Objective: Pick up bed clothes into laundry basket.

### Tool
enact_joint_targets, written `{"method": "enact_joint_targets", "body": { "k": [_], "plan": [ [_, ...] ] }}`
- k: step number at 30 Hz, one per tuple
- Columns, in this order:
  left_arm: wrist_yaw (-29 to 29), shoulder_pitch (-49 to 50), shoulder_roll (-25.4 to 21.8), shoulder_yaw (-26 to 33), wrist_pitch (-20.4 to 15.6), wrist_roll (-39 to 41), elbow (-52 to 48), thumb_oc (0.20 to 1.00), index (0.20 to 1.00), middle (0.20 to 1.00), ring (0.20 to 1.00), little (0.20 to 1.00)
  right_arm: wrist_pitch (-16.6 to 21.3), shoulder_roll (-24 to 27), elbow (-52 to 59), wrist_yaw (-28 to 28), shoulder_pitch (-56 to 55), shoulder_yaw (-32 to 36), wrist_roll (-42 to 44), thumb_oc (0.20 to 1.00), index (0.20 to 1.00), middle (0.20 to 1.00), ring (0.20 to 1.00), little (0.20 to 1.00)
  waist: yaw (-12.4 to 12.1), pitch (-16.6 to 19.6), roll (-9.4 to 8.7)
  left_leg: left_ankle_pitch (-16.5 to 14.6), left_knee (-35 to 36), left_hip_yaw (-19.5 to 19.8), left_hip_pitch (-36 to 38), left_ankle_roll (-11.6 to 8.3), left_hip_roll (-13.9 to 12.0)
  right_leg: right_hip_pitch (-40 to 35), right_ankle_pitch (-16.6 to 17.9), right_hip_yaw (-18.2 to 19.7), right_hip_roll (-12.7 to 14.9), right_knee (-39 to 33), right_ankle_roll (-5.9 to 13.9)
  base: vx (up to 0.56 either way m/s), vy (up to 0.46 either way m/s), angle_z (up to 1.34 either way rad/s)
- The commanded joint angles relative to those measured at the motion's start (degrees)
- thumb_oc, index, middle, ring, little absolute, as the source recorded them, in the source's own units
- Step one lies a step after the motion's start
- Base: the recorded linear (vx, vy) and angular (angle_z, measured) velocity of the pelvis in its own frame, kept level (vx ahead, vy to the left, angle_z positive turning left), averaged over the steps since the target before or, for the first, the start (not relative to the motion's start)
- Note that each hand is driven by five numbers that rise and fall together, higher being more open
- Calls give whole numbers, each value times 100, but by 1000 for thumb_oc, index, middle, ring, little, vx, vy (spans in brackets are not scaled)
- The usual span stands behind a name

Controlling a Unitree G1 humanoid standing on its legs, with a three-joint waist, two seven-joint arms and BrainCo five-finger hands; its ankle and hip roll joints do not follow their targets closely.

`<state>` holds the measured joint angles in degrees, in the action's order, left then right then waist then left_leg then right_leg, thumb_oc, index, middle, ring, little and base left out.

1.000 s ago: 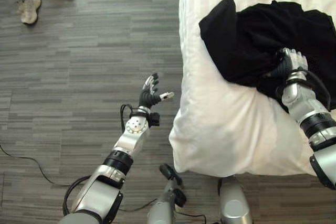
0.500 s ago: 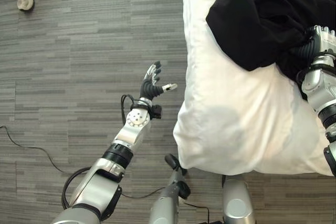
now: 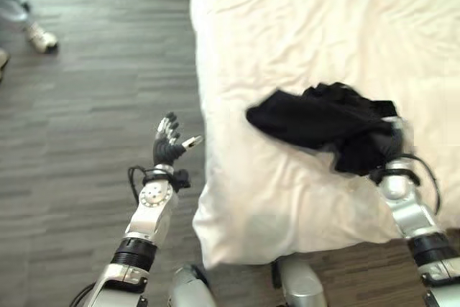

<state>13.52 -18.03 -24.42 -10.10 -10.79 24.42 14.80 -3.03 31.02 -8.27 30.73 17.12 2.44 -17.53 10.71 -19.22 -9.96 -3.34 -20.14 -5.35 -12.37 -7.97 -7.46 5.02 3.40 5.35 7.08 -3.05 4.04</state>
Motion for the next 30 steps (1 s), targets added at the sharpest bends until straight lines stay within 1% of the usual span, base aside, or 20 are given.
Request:
{"method": "enact_joint_targets", "body": {
  "k": [1,2,3,7,8,10,12,13,17,18,20,21,22,23,24,26,27,28,29,30],
  "plan": [
    [264,162,234,497,-313,60,-109,1000,1000,1000,1000,1000,571,352,170,159,507,-346,-93,200,200,200,200,200,-396,485,356,171,1395,940,385,149,203,-89,-63,515,-428,-181,353,204,128,-199],
    [265,168,231,501,-311,59,-117,1000,1000,1000,1000,1000,567,348,180,155,502,-344,-94,200,200,200,200,200,-403,484,343,230,1453,927,405,147,207,-78,-39,531,-422,-183,353,280,199,-277],
    [275,405,297,567,-403,229,-290,1000,1000,1000,1000,1000,594,239,375,97,392,-259,-155,200,200,200,200,200,-412,653,547,310,2127,933,859,175,168,-257,-191,697,-550,-159,352,155,144,-246],
    [273,625,325,651,-437,280,-448,1000,1000,1000,1000,1000,613,263,659,44,302,-173,-270,200,200,200,200,200,-394,804,567,489,2324,842,1021,187,246,-254,-116,765,-503,-88,384,116,177,-98],
    [275,694,280,632,-446,271,-543,1000,1000,1000,1000,1000,630,281,861,-14,259,-172,-370,200,200,200,200,200,-335,933,599,550,2498,597,1218,192,236,-280,-147,772,-466,-33,426,121,243,-63],
    [308,730,271,646,-476,274,-673,1000,1000,1000,1000,1000,641,283,1087,-25,248,-167,-498,200,200,200,200,200,-301,985,606,502,2514,393,1338,223,260,-296,-166,802,-438,31,477,83,204,-56],
    [475,792,278,755,-507,270,-845,1000,1000,1000,1000,1000,660,159,1417,-49,106,-118,-626,200,200,200,200,200,-230,1047,642,365,2514,8,1570,297,285,-310,-169,825,-389,154,602,32,192,-75],
    [477,792,275,759,-507,268,-848,1000,1000,1000,1000,1000,654,153,1432,-55,101,-115,-629,200,200,200,200,200,-244,1047,635,399,2514,-8,1554,291,281,-285,-135,847,-396,156,600,8,217,-67],
    [694,663,369,699,-489,99,-1109,1000,1000,1000,1000,1000,746,-167,2147,-58,-455,102,-806,200,200,200,200,200,136,1098,781,222,2514,-553,1848,460,332,-150,-102,699,-236,537,864,-17,184,-73],
    [746,499,387,589,-494,21,-1194,1000,1000,1000,1000,1000,806,-265,2470,-32,-681,214,-868,200,200,200,200,200,360,1068,831,164,2514,-786,1958,518,352,-19,-3,596,-195,739,961,-58,131,-74],
    [749,493,383,587,-496,19,-1191,1000,1000,1000,1000,1000,799,-274,2491,-41,-690,223,-871,200,200,200,200,200,341,1075,824,204,2514,-803,1931,509,346,15,41,617,-206,736,953,-36,52,-66],
    [775,415,398,516,-490,-29,-1222,1000,1000,1000,1000,1000,831,-304,2573,-10,-813,255,-883,200,200,200,200,200,475,1060,855,146,2514,-909,2018,524,354,41,38,515,-190,792,984,-41,91,-87],
    [809,192,426,317,-446,-96,-1290,1000,1000,1000,1000,1000,906,-412,2834,47,-1170,410,-850,200,200,200,200,200,717,1015,928,141,2514,-1166,2088,526,333,191,151,136,-126,931,969,-85,111,-90],
    [822,69,450,224,-426,-107,-1299,1000,1000,1000,1000,1000,933,-478,2914,92,-1315,479,-818,200,200,200,200,200,809,977,991,152,2514,-1307,2096,531,301,252,86,-224,-52,995,915,-154,72,-90],
    [813,-66,431,149,-387,-167,-1303,1000,1000,1000,1000,1000,972,-513,2977,143,-1437,552,-801,200,200,200,200,200,856,969,1080,196,2514,-1519,2088,526,215,268,-81,-780,86,1066,804,-162,22,-78],
    [751,-230,387,-81,-357,-249,-1329,1000,1000,1000,1000,1000,1074,-555,3082,176,-1633,532,-740,200,200,200,200,200,892,967,1218,334,2514,-1920,2028,516,71,179,-332,-1707,347,1332,597,-171,-7,-97],
    [700,-224,358,-136,-354,-257,-1376,1000,1000,1000,1000,1000,1112,-542,3143,161,-1734,524,-727,200,200,200,200,200,867,987,1251,385,2514,-2114,2021,515,28,139,-414,-1932,439,1502,544,-79,-5,-79],
    [666,-206,339,-180,-359,-227,-1422,1000,1000,1000,1000,1000,1148,-512,3183,145,-1750,482,-738,200,200,200,200,200,838,1040,1305,346,2514,-2229,2031,497,-5,-15,-560,-2120,551,1600,585,-88,-18,-57],
    [663,-194,343,-181,-361,-224,-1426,1000,1000,1000,1000,1000,1146,-511,3199,141,-1769,484,-737,200,200,200,200,200,821,1024,1289,446,2514,-2359,2006,527,-15,21,-481,-2184,556,1607,528,-21,-12,-51],
    [611,-131,306,-202,-355,-169,-1500,1000,1000,1000,1000,1000,1137,-447,3226,139,-1787,456,-784,200,200,200,200,200,734,1086,1348,410,2505,-2515,2042,495,-56,-146,-636,-2363,691,1777,560,-130,-71,-66]
  ]
}}
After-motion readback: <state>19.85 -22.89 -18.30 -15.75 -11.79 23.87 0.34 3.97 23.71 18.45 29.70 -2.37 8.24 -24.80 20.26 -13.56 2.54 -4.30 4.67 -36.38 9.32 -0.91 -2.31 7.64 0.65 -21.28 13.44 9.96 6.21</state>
